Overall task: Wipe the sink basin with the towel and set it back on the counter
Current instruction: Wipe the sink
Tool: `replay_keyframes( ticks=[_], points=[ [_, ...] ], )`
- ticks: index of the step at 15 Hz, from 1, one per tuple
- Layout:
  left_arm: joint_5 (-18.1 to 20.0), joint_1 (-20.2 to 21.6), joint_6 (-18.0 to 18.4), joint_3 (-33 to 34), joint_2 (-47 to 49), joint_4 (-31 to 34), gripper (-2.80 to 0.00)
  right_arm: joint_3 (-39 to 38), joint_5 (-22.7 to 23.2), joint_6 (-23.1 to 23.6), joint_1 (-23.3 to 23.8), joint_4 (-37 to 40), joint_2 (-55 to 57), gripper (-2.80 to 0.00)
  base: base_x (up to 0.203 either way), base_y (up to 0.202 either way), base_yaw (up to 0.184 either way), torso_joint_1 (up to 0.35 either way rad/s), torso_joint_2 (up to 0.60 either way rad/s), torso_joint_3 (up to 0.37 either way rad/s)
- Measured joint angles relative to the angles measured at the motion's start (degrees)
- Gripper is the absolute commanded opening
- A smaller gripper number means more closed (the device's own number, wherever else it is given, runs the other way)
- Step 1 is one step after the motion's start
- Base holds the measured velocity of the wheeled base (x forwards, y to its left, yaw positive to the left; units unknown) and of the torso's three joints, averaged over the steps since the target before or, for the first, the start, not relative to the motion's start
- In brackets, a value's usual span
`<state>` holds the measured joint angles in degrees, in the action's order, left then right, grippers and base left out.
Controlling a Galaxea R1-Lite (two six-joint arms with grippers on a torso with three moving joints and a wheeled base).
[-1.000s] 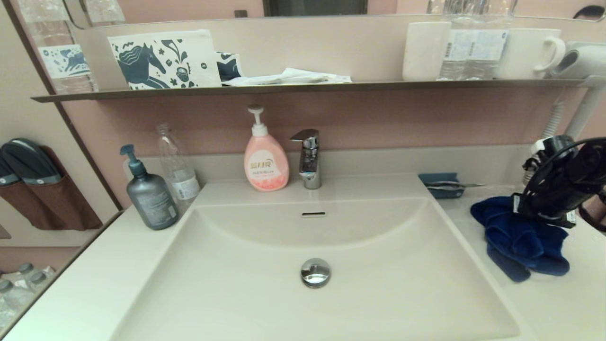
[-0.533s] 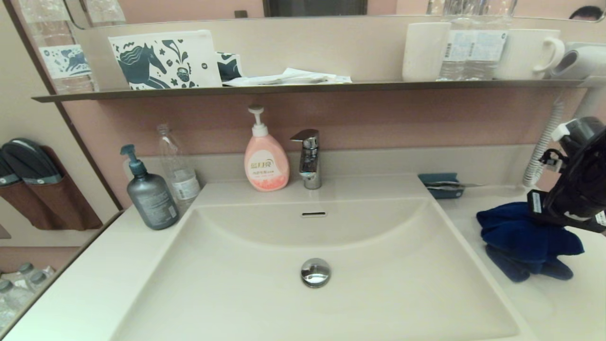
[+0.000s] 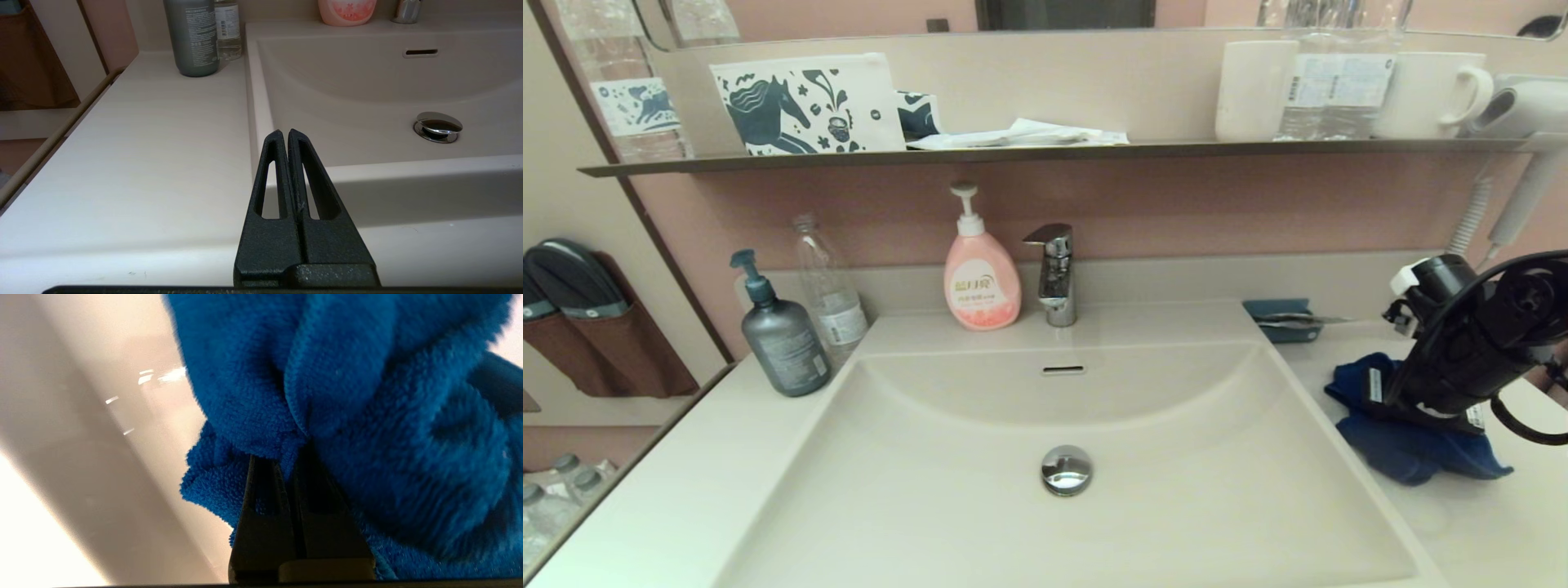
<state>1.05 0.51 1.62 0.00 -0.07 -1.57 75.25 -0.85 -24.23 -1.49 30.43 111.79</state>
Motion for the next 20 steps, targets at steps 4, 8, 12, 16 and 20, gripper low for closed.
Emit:
replay_keyframes(
  ticks=[4, 8, 12, 16, 20],
  points=[
    [0.0, 0.0, 0.0, 0.0, 0.0, -0.1, -2.80, 4.2, 8.0, -1.0, -2.4, -0.4, 5.8, -2.80, 0.000, 0.000, 0.000, 0.000, 0.00, 0.000],
    [0.0, 0.0, 0.0, 0.0, 0.0, 0.0, -2.80, 8.2, 12.7, -2.9, -2.6, -1.0, 8.1, -2.80, 0.000, 0.000, 0.000, 0.000, 0.00, 0.000],
    [0.0, 0.0, 0.0, 0.0, 0.0, 0.0, -2.80, 10.0, 11.9, -4.8, -1.2, -9.3, 8.4, -2.80, 0.000, 0.000, 0.000, 0.000, 0.00, 0.000],
    [0.0, 0.0, 0.0, 0.0, 0.0, 0.0, -2.80, 12.9, 8.4, -6.0, -0.9, -9.3, 9.1, -2.80, 0.000, 0.000, 0.000, 0.000, 0.00, 0.000],
    [0.0, 0.0, 0.0, 0.0, 0.0, 0.0, -2.80, 12.7, 8.3, -6.7, -3.0, -3.3, 7.2, -2.80, 0.000, 0.000, 0.000, 0.000, 0.00, 0.000]
  ],
)
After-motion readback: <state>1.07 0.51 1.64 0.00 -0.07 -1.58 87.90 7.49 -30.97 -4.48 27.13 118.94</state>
